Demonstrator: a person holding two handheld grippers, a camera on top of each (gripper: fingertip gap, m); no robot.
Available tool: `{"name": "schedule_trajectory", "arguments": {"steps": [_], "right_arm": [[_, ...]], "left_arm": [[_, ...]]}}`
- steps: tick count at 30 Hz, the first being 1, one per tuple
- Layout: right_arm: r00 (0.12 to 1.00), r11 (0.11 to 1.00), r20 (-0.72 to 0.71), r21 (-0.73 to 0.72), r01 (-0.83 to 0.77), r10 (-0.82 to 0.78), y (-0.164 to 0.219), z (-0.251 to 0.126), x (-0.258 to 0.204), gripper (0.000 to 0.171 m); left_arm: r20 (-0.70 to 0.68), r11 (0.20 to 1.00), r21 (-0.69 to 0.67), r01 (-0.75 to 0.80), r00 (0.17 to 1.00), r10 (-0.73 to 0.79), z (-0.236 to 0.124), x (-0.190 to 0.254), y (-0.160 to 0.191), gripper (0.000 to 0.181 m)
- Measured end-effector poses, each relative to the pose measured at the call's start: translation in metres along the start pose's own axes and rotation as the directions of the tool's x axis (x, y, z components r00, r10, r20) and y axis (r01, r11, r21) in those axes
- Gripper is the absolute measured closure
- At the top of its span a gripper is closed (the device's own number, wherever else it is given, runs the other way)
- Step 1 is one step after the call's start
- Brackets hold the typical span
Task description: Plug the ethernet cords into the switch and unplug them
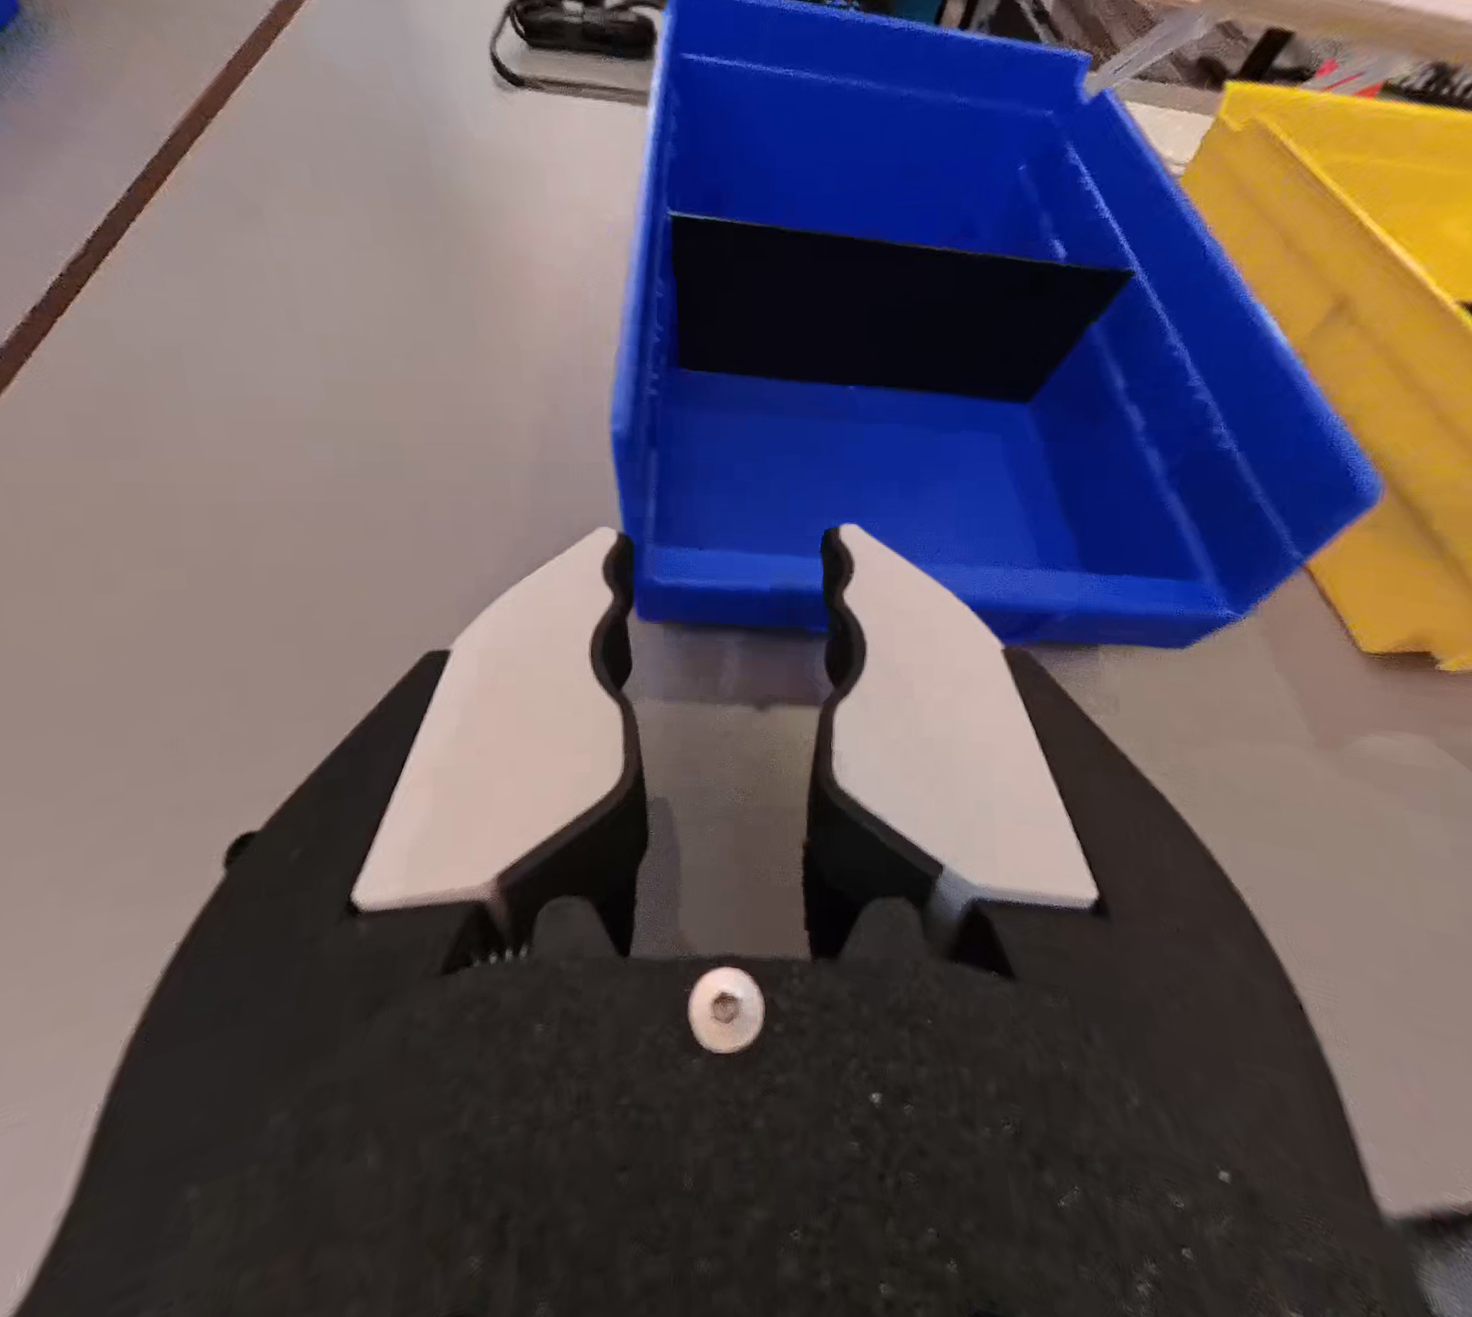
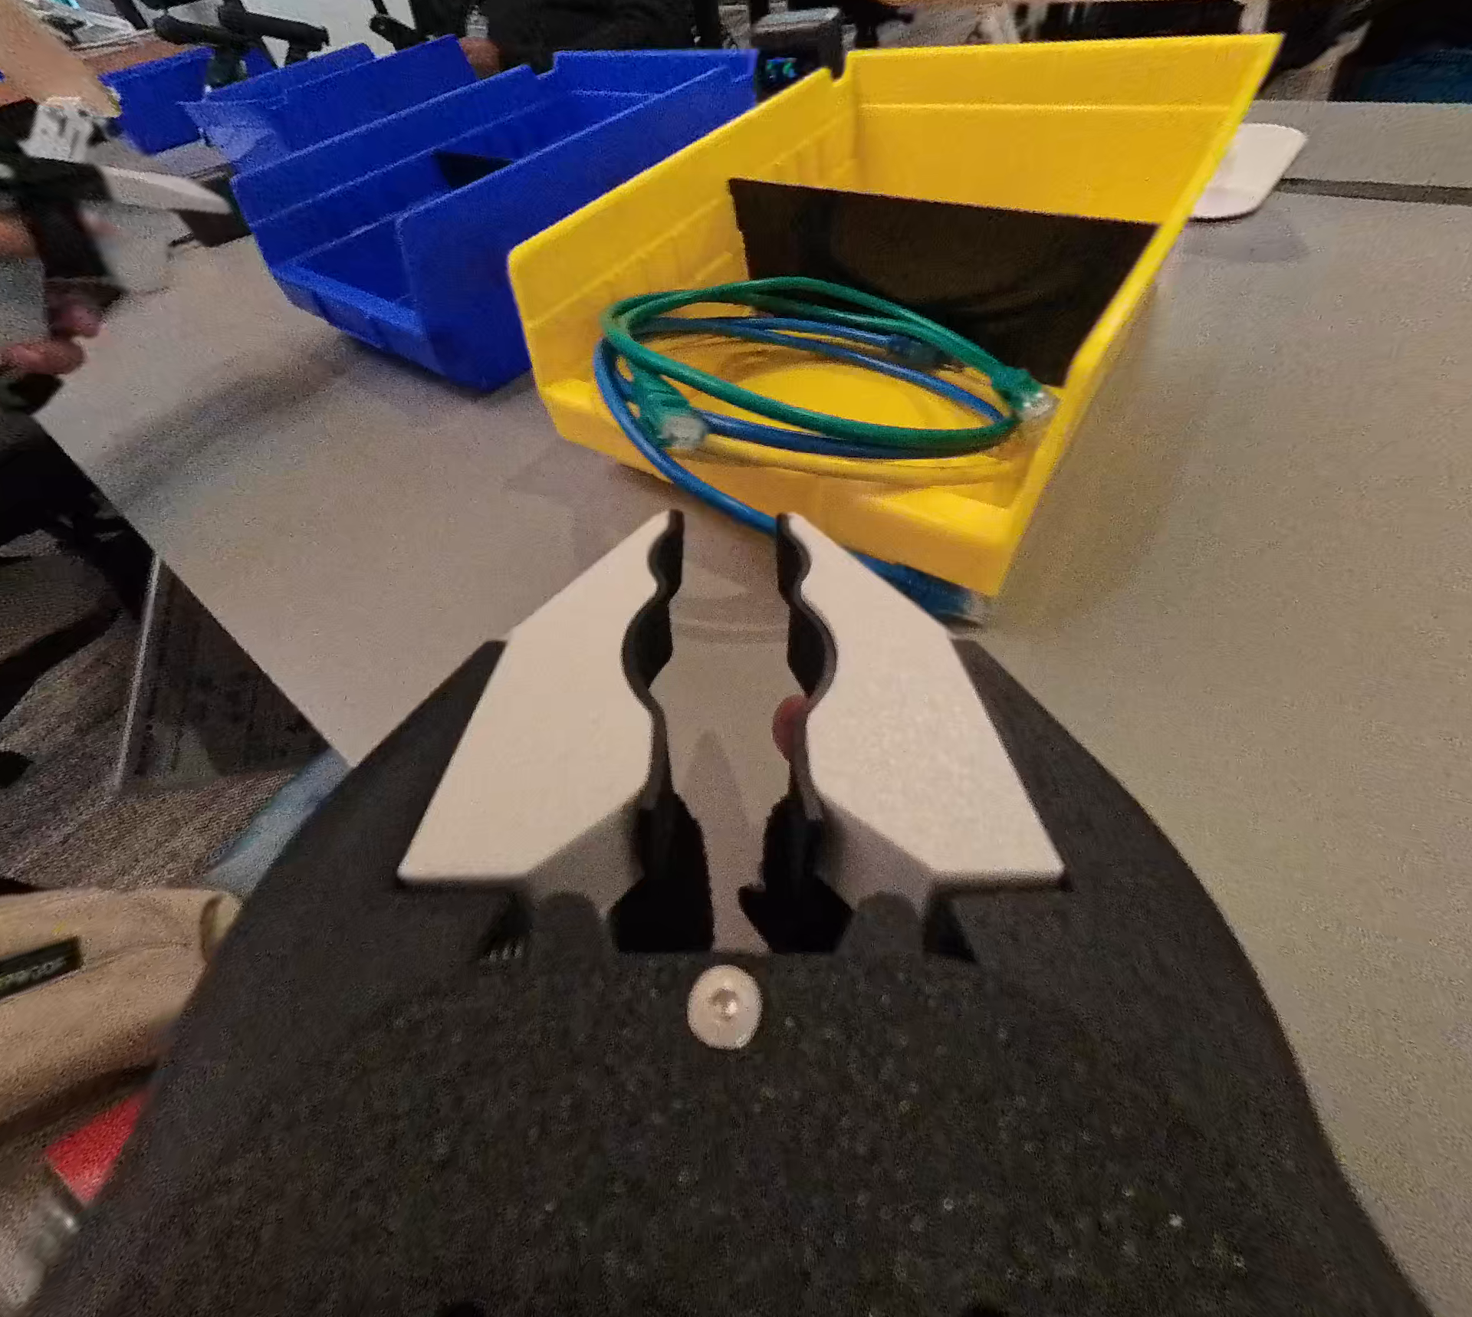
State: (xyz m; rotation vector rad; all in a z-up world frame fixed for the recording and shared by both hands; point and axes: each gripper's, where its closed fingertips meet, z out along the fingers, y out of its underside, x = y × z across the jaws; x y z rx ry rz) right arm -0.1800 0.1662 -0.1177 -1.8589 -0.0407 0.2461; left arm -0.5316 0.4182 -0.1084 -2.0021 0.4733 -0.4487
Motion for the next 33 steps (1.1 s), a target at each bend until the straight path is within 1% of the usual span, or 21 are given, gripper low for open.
{"name": "schedule_trajectory", "arguments": {"steps": [2,4,5,7,9,11,14,17,19,20,23,24,25,26,27,30,33], "right_arm": [[0.998,0.999,0.033,-0.011,0.047,-0.047,0.003,0.007,-0.018,0.148],[0.991,0.993,0.070,-0.017,0.114,-0.112,0.005,0.014,-0.037,0.148],[0.986,0.990,0.089,-0.018,0.141,-0.139,0.006,0.017,-0.046,0.148],[0.976,0.984,0.136,-0.027,0.175,-0.170,0.010,0.024,-0.067,0.148],[0.964,0.982,0.197,-0.028,0.186,-0.177,0.013,0.031,-0.090,0.147],[0.946,0.974,0.245,-0.018,0.224,-0.212,0.013,0.042,-0.113,0.144],[0.936,0.962,0.243,-0.028,0.271,-0.256,0.009,0.071,-0.139,0.134],[0.955,0.964,0.147,-0.031,0.266,-0.258,-0.003,0.104,-0.150,0.133],[0.971,0.971,0.015,-0.007,0.240,-0.240,-0.014,0.119,-0.142,0.133],[0.975,0.975,-0.016,0.002,0.223,-0.223,-0.016,0.125,-0.141,0.132],[0.981,0.984,-0.083,-0.054,0.169,-0.173,-0.006,0.138,-0.132,0.129],[0.980,0.985,-0.118,-0.081,0.154,-0.163,0.000,0.142,-0.126,0.132],[0.981,0.985,-0.132,-0.113,0.128,-0.142,0.007,0.144,-0.121,0.145],[0.985,0.989,-0.134,-0.116,0.088,-0.104,0.010,0.143,-0.119,0.152],[0.987,0.989,-0.131,-0.120,0.081,-0.097,0.009,0.140,-0.118,0.163],[0.981,0.983,-0.121,-0.123,0.136,-0.151,0.008,0.132,-0.117,0.168],[0.982,0.982,-0.101,-0.115,0.151,-0.163,0.002,0.122,-0.120,0.169]], "left_arm": [[0.004,1.000,-0.022,-0.014,1.000,0.014,0.019,-0.015,-0.001,0.136],[-0.058,1.000,-0.020,-0.012,0.998,0.011,0.039,-0.016,-0.004,0.136],[-0.079,1.000,-0.014,-0.021,0.997,0.019,0.046,-0.016,-0.006,0.142],[-0.075,1.000,0.001,-0.031,0.997,0.031,0.055,-0.020,-0.007,0.178],[-0.094,0.998,-0.008,0.054,0.994,-0.055,0.052,-0.019,-0.005,0.178],[-0.080,0.998,-0.010,0.068,0.994,-0.069,0.043,-0.014,0.001,0.177],[-0.036,0.999,-0.022,0.024,0.999,-0.025,0.021,0.003,0.015,0.178],[0.006,0.998,-0.056,-0.013,1.000,0.014,-0.005,0.025,0.033,0.176],[0.036,0.995,-0.085,-0.047,0.998,0.050,-0.023,0.040,0.045,0.176],[0.054,0.993,-0.097,-0.067,0.996,0.072,-0.032,0.047,0.050,0.176],[0.094,0.988,-0.111,-0.103,0.989,0.114,-0.054,0.067,0.064,0.176],[0.107,0.987,-0.113,-0.111,0.987,0.123,-0.061,0.073,0.068,0.176],[0.121,0.986,-0.116,-0.122,0.983,0.136,-0.066,0.077,0.071,0.175],[0.141,0.984,-0.119,-0.131,0.979,0.147,-0.072,0.079,0.074,0.175],[0.166,0.983,-0.124,-0.136,0.974,0.156,-0.077,0.080,0.077,0.175],[0.201,0.980,-0.128,-0.151,0.964,0.174,-0.090,0.087,0.084,0.175],[0.253,0.977,-0.075,-0.202,0.944,0.214,-0.107,0.096,0.078,0.175]]}}
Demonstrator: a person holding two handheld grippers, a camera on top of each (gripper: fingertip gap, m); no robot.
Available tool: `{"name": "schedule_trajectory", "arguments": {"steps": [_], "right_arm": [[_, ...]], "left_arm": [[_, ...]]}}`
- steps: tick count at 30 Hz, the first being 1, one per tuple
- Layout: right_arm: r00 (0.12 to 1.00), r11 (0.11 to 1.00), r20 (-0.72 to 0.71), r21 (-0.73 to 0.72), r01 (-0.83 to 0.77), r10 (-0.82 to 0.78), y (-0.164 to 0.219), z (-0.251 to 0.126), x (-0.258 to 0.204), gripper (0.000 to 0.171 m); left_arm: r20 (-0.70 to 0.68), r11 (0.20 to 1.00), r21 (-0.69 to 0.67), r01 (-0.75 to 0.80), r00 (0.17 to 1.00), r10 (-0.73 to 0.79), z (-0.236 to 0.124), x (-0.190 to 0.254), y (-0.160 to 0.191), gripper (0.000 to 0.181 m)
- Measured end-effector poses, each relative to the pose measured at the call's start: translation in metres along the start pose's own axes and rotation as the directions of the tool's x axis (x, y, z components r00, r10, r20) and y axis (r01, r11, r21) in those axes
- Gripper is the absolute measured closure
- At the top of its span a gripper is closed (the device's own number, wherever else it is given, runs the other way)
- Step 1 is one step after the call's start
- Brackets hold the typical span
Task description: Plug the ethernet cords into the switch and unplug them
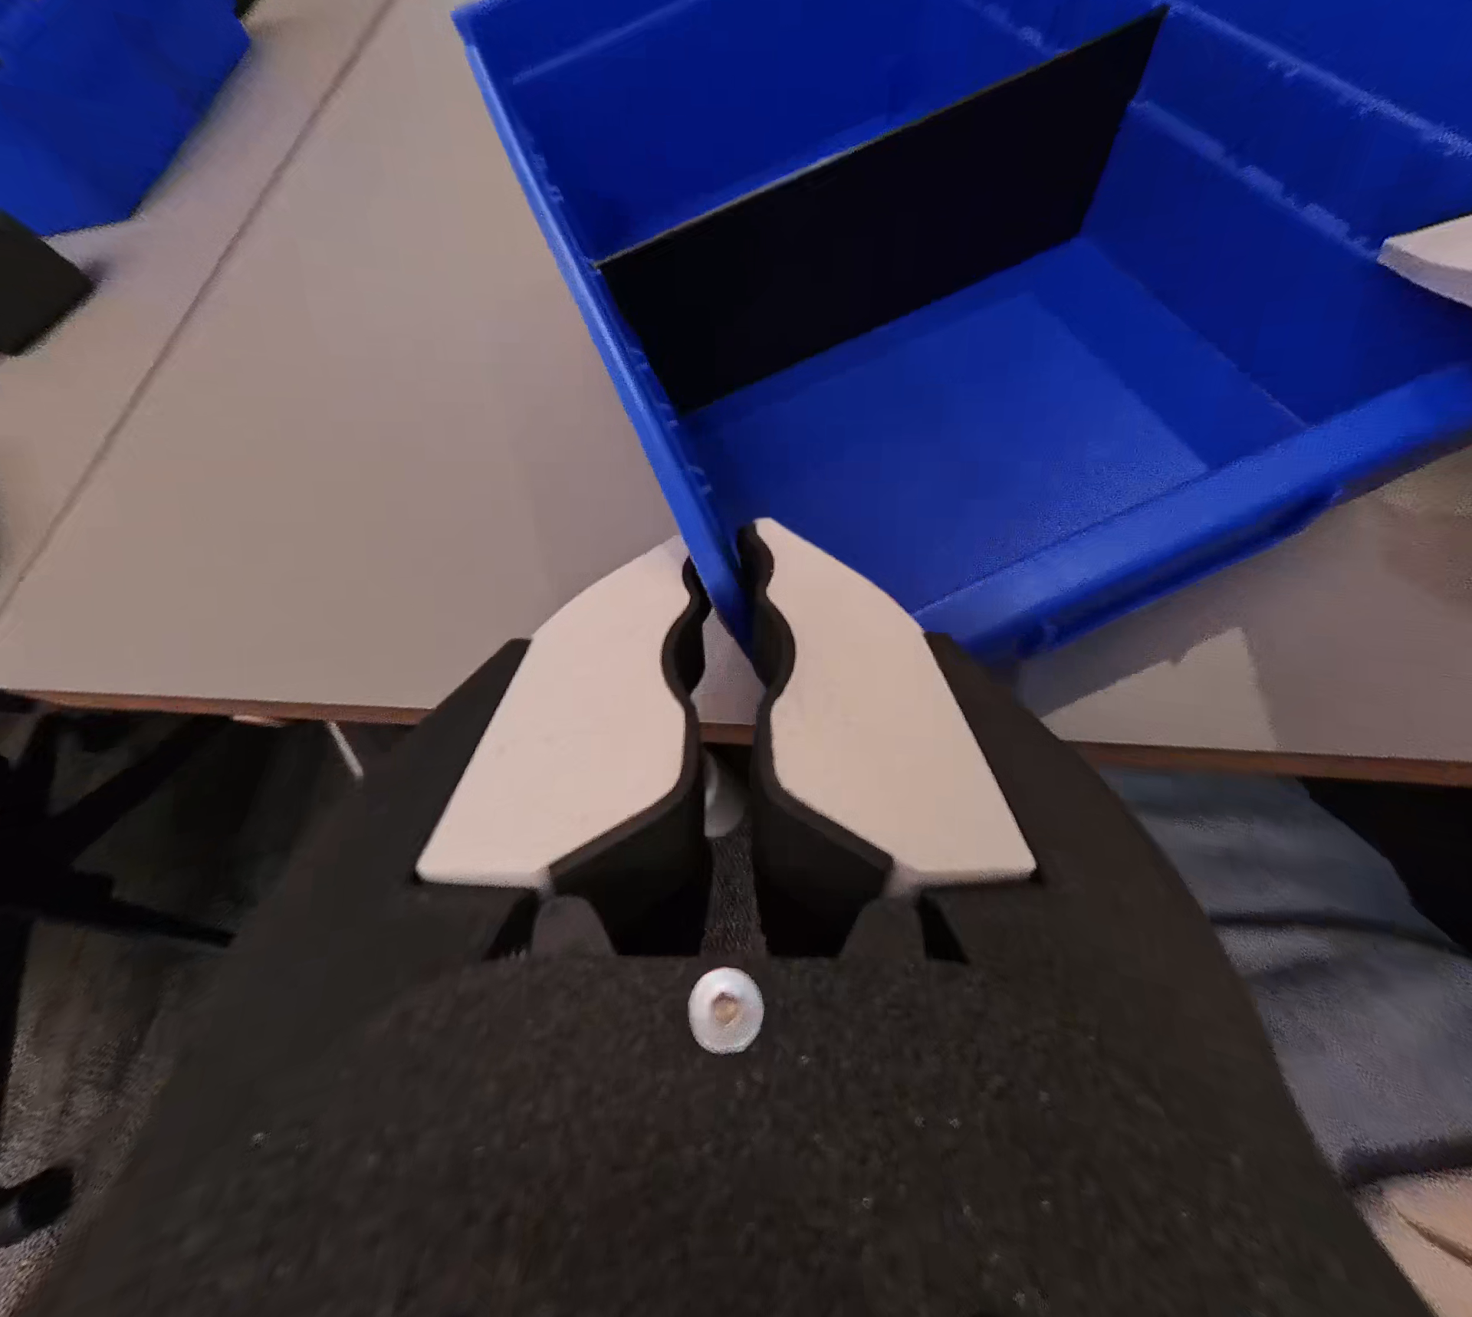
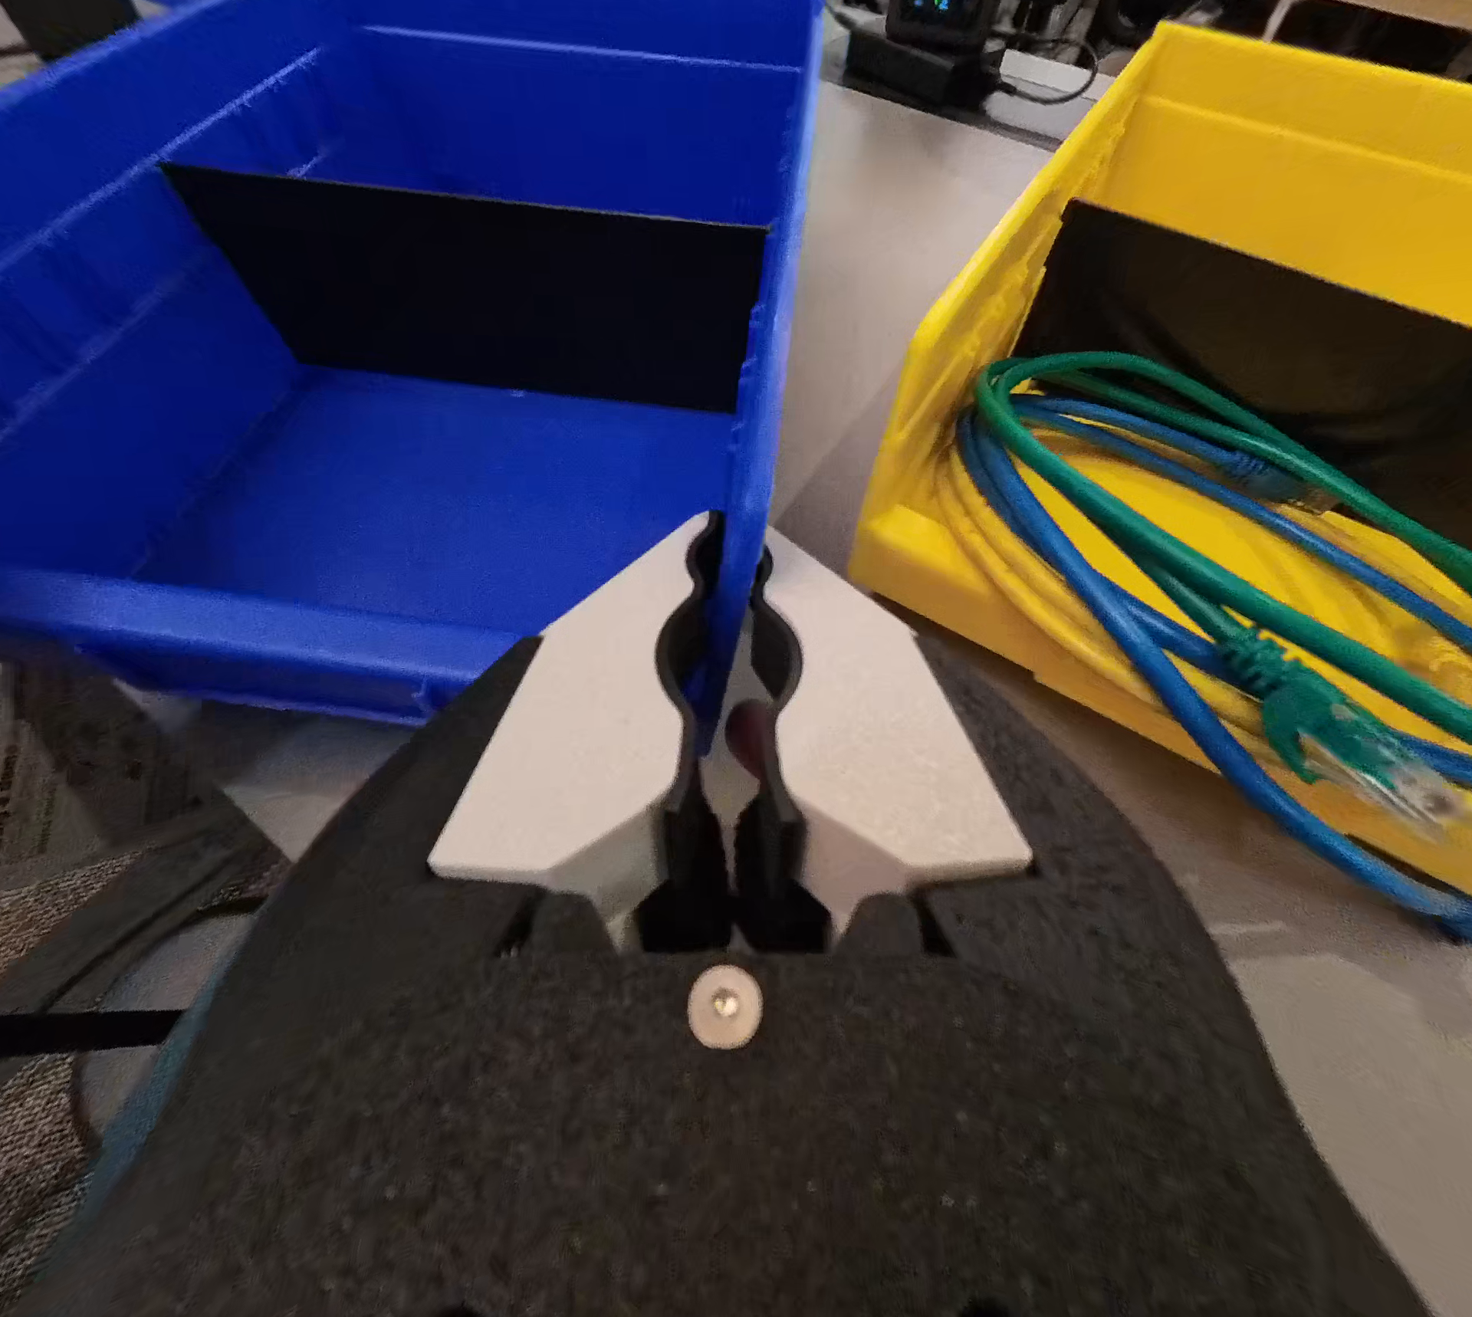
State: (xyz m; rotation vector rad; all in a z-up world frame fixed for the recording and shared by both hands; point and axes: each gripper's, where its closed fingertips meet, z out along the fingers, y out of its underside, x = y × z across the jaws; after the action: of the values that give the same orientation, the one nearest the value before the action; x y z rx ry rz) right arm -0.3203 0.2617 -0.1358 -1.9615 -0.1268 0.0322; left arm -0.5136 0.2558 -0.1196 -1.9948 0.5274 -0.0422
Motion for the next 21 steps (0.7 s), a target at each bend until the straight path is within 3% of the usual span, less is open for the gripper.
{"name": "schedule_trajectory", "arguments": {"steps": [6,11,16,18,21], "right_arm": [[0.999,0.984,0.032,0.173,-0.027,0.022,-0.054,-0.049,0.008,0.169],[0.998,0.933,-0.055,0.359,-0.013,0.035,-0.112,-0.108,0.067,0.169],[0.952,0.899,-0.290,0.436,0.038,0.100,-0.128,-0.175,0.202,0.169],[0.908,0.916,-0.402,0.398,0.053,0.122,-0.106,-0.197,0.269,0.170],[0.838,0.944,-0.507,0.328,-0.028,0.201,-0.040,-0.216,0.365,0.170]], "left_arm": [[0.182,0.954,0.298,-0.038,0.983,-0.018,-0.065,0.005,-0.065,0.176],[0.074,0.891,0.452,-0.030,0.997,-0.004,-0.094,0.051,-0.140,0.176],[-0.116,0.873,0.477,-0.104,0.977,0.180,-0.065,0.174,-0.203,0.173],[-0.206,0.874,0.470,-0.123,0.948,0.244,-0.045,0.244,-0.220,0.173],[-0.298,0.888,0.425,-0.173,0.900,0.318,-0.007,0.355,-0.226,0.174]]}}
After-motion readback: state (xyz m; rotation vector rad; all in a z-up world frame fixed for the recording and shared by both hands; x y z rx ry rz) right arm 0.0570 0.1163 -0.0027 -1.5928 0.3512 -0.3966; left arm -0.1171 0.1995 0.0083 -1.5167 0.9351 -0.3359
